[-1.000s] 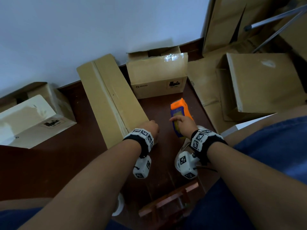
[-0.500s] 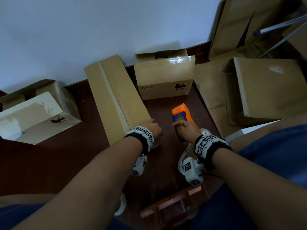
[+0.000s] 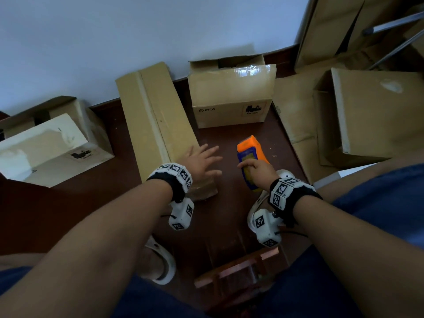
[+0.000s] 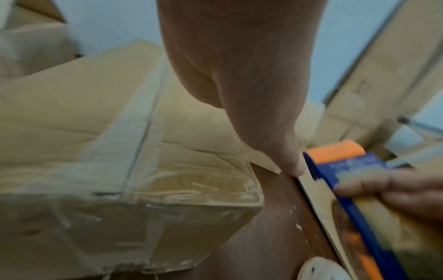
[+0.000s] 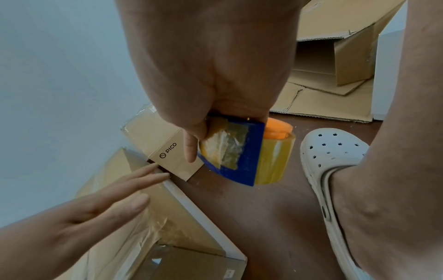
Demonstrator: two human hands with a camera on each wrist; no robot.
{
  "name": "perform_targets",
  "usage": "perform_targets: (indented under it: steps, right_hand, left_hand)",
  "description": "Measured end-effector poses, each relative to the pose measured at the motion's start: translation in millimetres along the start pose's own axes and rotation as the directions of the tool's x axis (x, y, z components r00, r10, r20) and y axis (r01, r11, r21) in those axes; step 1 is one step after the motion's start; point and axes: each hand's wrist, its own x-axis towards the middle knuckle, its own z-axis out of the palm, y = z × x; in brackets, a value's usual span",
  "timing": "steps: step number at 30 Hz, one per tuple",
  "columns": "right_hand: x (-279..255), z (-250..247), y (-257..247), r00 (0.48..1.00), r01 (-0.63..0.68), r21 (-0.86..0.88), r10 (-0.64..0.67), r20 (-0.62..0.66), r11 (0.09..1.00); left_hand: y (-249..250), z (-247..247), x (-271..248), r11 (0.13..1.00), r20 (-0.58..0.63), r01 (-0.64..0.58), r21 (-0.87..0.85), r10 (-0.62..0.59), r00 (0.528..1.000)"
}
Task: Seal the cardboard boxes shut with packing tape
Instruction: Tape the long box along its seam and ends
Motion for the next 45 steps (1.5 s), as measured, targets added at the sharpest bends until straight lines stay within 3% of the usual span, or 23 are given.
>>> perform_targets:
  steps: [2, 4, 6, 8, 10, 12, 15, 20, 26, 32, 35, 39, 41, 45]
  right_hand:
    - [3.4, 4.8, 0.9, 1.000, -0.008, 0.003, 0.008, 0.001, 1.000]
    - [6.5, 11.5, 2.1, 1.000, -0.016, 0.001, 0.016, -0.009, 1.000]
    - [9.0, 21.2, -1.0, 1.000, -0.003, -0.025, 0.003, -0.007, 1.000]
    - [10.6, 30.1, -7.1, 0.999, 0.023, -0.058, -0.021, 0.037, 0.998]
    - [12.3, 39.3, -15.2, 0.994, 0.059, -0.077, -0.051, 0.102, 0.995]
    - [13.3, 48.6, -24.3, 0.986, 0.092, -0.133, -0.072, 0.148, 0.987]
    - [15.7, 65.8, -37.3, 0.981, 0.092, -0.207, -0.052, 0.189, 0.974]
    - [24.5, 89.4, -48.2, 0.987, 0.001, -0.289, 0.046, 0.157, 0.957]
    - [31.3, 93.3, -48.3, 0.985, 0.007, -0.285, 0.042, 0.166, 0.959]
    - [39.0, 86.7, -34.0, 0.974, -0.029, -0.177, 0.068, 0.217, 0.984]
    - [40.1, 89.8, -27.1, 0.973, -0.026, -0.173, 0.065, 0.223, 0.984]
    - [39.2, 91.4, -25.6, 0.974, -0.043, -0.154, 0.076, 0.215, 0.987]
    - [39.1, 91.3, -28.7, 0.975, -0.035, -0.162, 0.069, 0.209, 0.986]
    - [37.6, 92.5, -28.8, 0.981, -0.015, -0.158, 0.046, 0.190, 0.987]
  left_hand:
    - [-17.0, 5.0, -16.0, 0.984, -0.079, 0.116, -0.137, -0.128, 0.989]
    - [-34.5, 15.4, -34.5, 0.918, -0.096, 0.279, -0.281, -0.317, 0.944]
    - [-50.1, 27.7, -59.1, 0.777, -0.058, 0.456, -0.434, -0.529, 0.846]
    - [-60.6, 43.2, -84.0, 0.573, 0.063, 0.575, -0.585, -0.675, 0.736]
    - [-64.9, 57.2, -104.4, 0.368, 0.235, 0.604, -0.706, -0.684, 0.691]
    - [-63.0, 69.1, -114.7, 0.243, 0.329, 0.585, -0.773, -0.635, 0.699]
    - [-51.5, 76.8, -110.8, 0.199, 0.323, 0.552, -0.810, -0.633, 0.703]
    - [-30.1, 87.0, -96.7, 0.173, 0.295, 0.573, -0.801, -0.719, 0.629]
    - [-38.3, 100.8, -95.6, 0.231, 0.236, 0.573, -0.786, -0.744, 0.625]
    - [-61.0, 119.2, -118.9, 0.204, 0.100, 0.321, -0.925, -0.684, 0.722]
    - [-85.7, 117.6, -136.7, 0.350, 0.023, 0.273, -0.896, -0.577, 0.816]
    - [-104.2, 97.5, -152.9, 0.585, 0.116, 0.334, -0.739, -0.377, 0.919]
    - [-99.9, 89.5, -152.5, 0.706, 0.151, 0.340, -0.622, -0.318, 0.936]
    - [-91.6, 80.2, -142.5, 0.873, 0.144, 0.360, -0.329, -0.330, 0.933]
